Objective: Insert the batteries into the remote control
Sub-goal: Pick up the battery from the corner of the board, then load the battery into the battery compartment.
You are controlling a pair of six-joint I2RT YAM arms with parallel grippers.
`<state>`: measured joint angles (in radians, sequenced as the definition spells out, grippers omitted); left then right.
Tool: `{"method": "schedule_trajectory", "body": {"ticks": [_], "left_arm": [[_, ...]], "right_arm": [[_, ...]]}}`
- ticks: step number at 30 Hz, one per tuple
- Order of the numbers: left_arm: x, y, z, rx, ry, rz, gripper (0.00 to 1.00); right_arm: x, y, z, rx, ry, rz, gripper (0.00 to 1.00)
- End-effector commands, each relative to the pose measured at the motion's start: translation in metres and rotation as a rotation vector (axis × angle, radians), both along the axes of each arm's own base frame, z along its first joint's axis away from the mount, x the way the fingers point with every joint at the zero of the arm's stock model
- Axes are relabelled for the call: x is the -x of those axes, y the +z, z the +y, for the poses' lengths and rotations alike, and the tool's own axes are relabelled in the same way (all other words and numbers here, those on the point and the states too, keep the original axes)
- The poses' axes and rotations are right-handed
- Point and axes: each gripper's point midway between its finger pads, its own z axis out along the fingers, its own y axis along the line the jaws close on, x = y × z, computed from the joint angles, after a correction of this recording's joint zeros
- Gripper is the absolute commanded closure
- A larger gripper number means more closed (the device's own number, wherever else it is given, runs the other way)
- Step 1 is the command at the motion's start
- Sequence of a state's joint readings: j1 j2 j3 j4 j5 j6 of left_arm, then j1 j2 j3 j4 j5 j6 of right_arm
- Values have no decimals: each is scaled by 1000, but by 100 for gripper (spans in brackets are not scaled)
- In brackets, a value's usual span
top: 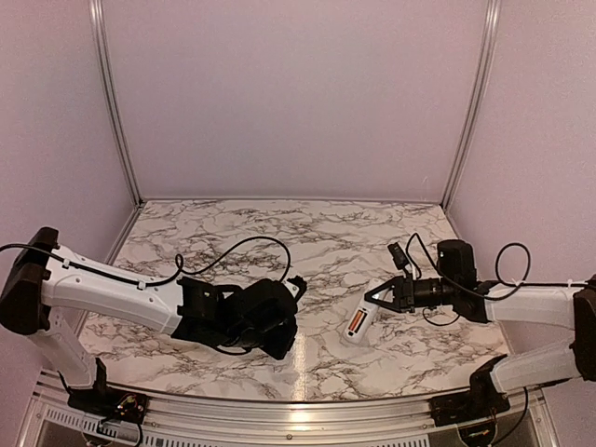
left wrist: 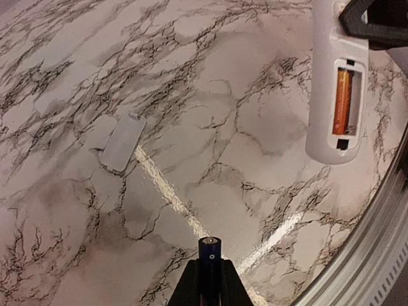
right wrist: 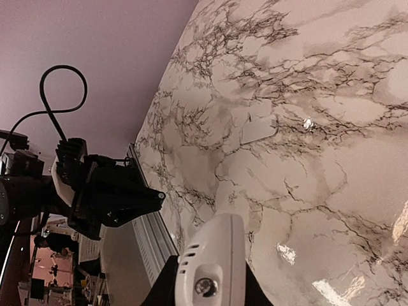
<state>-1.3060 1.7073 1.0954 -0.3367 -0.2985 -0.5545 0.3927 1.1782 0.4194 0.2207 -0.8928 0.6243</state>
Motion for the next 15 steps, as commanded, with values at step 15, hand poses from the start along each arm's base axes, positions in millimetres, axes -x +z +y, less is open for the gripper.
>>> {"method": "schedule_trajectory", "body": {"ticks": [15], "left_arm": [[-3,117,-40,497,-105,-253,100]], "right_arm": [[11,36,86,-203,166,-19,100]]}}
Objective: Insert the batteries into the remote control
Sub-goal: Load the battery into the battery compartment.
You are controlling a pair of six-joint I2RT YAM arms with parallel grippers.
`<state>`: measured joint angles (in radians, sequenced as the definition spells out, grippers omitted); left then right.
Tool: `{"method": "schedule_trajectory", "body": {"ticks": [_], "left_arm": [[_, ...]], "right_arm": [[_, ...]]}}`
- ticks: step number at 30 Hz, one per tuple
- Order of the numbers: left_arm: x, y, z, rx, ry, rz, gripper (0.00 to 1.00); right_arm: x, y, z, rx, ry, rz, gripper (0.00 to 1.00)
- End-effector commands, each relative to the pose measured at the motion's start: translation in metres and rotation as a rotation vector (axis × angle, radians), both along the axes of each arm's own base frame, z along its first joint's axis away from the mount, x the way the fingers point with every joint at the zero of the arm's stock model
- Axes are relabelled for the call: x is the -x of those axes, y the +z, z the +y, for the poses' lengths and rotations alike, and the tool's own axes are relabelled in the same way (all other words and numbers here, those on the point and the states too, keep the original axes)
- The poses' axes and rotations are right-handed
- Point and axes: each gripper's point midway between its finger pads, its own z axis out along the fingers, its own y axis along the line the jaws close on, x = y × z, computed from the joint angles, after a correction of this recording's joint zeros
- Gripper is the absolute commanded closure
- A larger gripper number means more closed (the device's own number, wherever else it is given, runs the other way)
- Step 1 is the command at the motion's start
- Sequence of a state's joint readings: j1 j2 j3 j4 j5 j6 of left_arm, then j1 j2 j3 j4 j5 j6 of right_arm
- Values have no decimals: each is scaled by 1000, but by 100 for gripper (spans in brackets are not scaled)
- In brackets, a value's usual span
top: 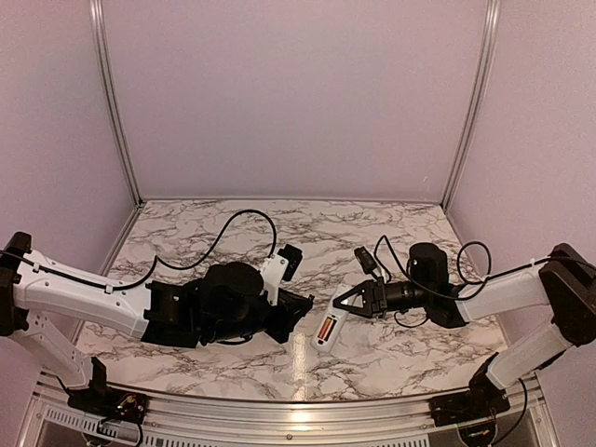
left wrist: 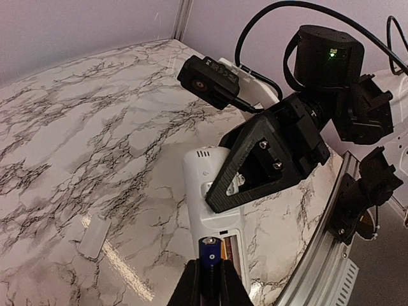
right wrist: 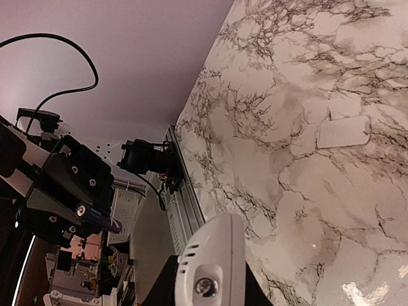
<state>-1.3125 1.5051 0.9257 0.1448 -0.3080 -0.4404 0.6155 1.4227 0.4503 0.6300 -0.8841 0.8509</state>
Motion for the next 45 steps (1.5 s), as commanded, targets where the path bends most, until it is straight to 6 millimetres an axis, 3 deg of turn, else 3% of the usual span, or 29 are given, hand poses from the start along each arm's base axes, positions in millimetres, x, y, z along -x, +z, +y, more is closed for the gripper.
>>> {"method": "schedule_trajectory", "body": {"ticks": [1,12,21,38,45], "left_arm": [[3,13,-16,55,-36,-46,100],[6,-5,-42,0,-63,-61,100],[1,-15,-47,-47,-37,-72,100],[-6,-30,-24,-97,50,-62,100],[2,-37,-28,-99,23,-35,96]], "right_arm": [[-7,31,19,-92,10,-52,100],[-5,31,22,-120,2,26,100],[-1,36,21,-150,11,48,100],[0,41,19,-174,18,63,100],[-3,45,19,-180,11,61,100]]}}
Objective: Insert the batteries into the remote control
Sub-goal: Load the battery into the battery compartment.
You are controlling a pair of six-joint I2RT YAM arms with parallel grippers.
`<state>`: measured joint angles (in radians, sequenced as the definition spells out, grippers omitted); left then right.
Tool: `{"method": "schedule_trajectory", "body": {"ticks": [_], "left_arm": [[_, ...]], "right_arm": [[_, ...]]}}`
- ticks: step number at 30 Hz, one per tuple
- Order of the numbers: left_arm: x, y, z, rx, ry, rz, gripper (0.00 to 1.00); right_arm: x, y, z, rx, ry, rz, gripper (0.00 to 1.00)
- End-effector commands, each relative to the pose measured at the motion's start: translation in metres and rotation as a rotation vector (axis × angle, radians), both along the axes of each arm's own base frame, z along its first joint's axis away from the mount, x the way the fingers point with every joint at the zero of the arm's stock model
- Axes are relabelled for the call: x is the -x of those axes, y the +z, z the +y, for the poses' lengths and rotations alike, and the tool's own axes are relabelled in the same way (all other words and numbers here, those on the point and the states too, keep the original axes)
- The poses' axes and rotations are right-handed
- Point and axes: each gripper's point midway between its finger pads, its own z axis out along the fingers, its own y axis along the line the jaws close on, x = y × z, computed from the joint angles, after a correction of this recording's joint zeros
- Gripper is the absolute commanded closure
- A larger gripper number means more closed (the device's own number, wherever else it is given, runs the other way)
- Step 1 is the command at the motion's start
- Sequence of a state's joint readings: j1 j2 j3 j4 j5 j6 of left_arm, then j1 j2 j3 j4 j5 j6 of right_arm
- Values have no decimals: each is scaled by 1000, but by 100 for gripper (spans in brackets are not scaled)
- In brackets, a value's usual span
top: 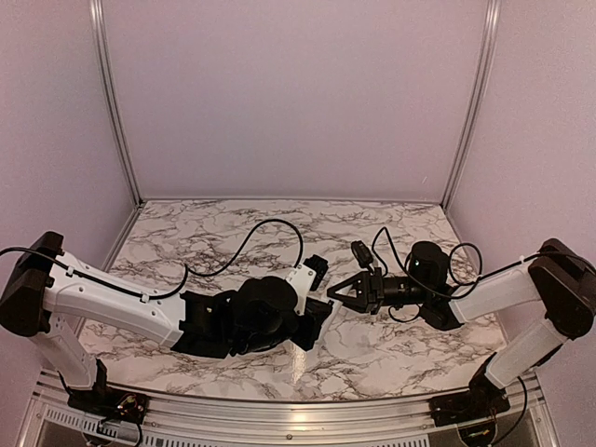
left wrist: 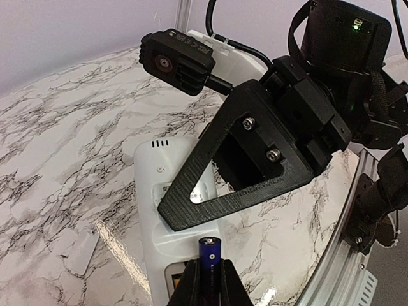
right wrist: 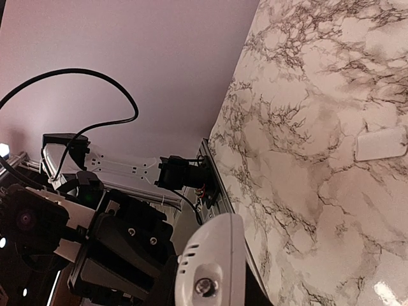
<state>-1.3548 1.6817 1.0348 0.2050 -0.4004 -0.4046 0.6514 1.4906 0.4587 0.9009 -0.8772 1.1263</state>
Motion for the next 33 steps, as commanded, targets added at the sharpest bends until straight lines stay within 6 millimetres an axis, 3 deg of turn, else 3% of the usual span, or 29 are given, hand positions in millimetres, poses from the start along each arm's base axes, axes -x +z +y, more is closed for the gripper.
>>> {"method": "schedule_trajectory", "body": {"ticks": [1,9,15,20,28,33], "left_arm": [[6,-21,10,-63,0,31,95],[8,-28,20,-76,18,58,84],[7,-31,19,-83,26,69,69],[7,-24,20,-67,32,73,65],[-4,3,33,-4,83,80,61],[-4,2,36,-4,69,98,61]], "right_arm": [[0,17,2,-47,17,-41,100],[-3,19,-2,-45,7,-46,100],[-4,18,-2,-43,8,-46,100],[-4,16,-1,-37,12,-44,100],[-2,3,-2,-7,13,-25,100],[0,-1,-3,1,20,-22,100]]}}
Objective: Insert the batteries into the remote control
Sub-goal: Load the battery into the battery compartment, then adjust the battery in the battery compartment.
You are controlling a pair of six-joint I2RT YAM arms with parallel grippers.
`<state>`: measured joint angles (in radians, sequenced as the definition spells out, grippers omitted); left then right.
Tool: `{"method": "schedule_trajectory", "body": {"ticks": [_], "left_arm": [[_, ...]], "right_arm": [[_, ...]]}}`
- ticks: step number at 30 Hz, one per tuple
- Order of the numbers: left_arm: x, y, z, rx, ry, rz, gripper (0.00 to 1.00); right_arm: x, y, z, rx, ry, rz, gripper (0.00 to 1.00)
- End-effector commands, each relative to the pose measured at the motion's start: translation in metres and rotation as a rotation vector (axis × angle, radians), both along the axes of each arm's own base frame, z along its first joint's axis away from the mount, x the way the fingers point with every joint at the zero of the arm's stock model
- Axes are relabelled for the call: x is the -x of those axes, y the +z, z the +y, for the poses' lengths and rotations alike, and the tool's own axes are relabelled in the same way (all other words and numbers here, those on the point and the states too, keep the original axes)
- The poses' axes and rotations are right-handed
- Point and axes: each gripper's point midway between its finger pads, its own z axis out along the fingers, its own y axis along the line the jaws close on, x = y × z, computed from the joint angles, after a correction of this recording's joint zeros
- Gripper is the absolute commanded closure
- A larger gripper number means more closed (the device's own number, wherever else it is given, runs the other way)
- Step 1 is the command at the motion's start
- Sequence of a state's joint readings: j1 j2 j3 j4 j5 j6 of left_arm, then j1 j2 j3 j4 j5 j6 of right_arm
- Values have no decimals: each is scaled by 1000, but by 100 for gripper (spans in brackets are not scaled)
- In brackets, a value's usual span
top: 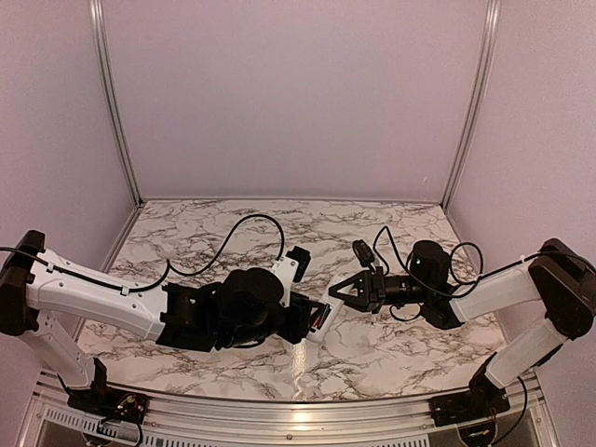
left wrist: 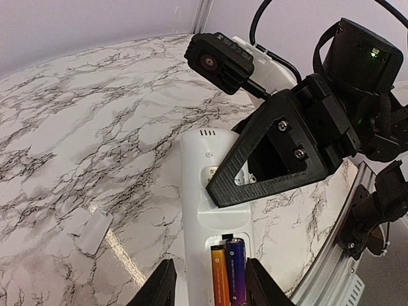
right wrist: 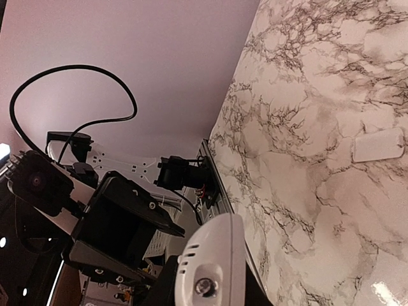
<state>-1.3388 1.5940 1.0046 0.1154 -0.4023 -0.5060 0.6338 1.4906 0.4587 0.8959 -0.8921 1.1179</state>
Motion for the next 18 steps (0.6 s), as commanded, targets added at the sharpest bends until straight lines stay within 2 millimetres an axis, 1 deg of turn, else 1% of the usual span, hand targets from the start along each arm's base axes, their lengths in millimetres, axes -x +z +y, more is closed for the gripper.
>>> {"method": "schedule_trajectory", "body": {"ticks": [1,3,5,9,12,15,16,18], "left_arm": [[0,-6,12,-24,-6,25,61],[2,-4,13,0,-29,45,60],[2,-2,15,32,-45,71,56],[8,6,18,155,-80,136,40],[10,10,20,248,-104,209,31],[13,18,21,351,-163,274,26],[16,21,20,362,-192,279,25],[19,28,21,340,-225,217,26]], "right_arm": [[4,-1,1,1,24,-20,100],[4,-1,1,5,26,-27,100],[5,-3,1,11,28,-36,100],[3,-4,0,20,15,-70,100],[3,0,3,19,16,-112,100],[5,2,7,30,31,-147,100],[5,2,7,36,34,-150,100],[5,1,7,47,35,-144,100]]}}
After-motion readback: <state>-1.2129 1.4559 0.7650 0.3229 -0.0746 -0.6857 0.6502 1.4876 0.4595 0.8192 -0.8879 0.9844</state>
